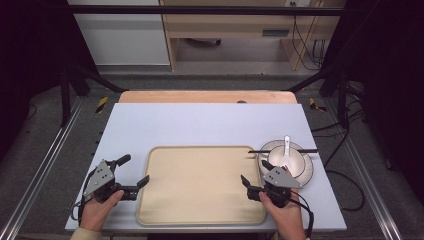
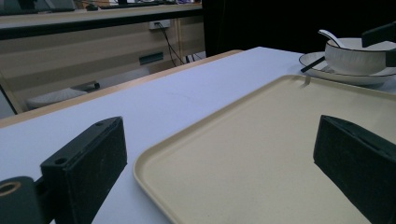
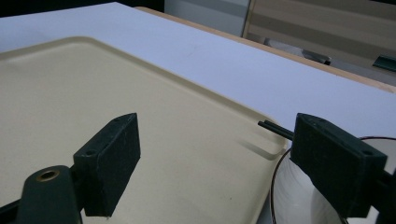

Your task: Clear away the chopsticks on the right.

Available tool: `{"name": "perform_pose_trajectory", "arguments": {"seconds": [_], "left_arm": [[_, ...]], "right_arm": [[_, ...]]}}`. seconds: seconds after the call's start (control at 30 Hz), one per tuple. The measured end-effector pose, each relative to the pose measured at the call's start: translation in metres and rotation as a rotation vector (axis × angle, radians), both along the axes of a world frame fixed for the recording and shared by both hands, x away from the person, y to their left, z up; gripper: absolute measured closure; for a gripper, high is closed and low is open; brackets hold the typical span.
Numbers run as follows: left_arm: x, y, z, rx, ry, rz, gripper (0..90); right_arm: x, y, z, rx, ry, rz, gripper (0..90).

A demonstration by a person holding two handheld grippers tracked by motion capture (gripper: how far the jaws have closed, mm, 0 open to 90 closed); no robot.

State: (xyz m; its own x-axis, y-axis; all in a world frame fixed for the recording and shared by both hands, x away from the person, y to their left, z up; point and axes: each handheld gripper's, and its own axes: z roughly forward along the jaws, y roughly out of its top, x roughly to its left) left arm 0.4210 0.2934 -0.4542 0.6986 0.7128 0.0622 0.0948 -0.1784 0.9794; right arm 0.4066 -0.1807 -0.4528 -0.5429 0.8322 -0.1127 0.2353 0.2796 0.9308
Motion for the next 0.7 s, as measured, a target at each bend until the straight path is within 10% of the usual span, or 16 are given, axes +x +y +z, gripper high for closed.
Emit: {"name": "perform_pose_trajectory", "arguments": {"seconds": [0.23, 0.4, 0.57, 0.7], "left_arm": [[-0.001, -0.002, 0.0, 0.008, 0.01, -0.004, 2.4], [-0.003, -0.003, 0.0, 0.019, 0.011, -0.009, 2.7], [-0.003, -0.003, -0.001, 0.02, 0.01, -0.003, 3.0], [-0.002, -0.003, -0.001, 0.025, 0.013, 0.001, 3.2]], "right_arm": [[-0.003, 0.003, 0.004, -0.05, 0.004, -0.006, 14.9], [-0.011, -0.001, 0.039, -0.146, -0.036, -0.031, 14.9], [-0.002, -0.047, 0.088, -0.255, -0.075, -0.106, 39.1], [0.031, -0.103, 0.099, -0.297, 0.038, -0.2, 62.4]]}}
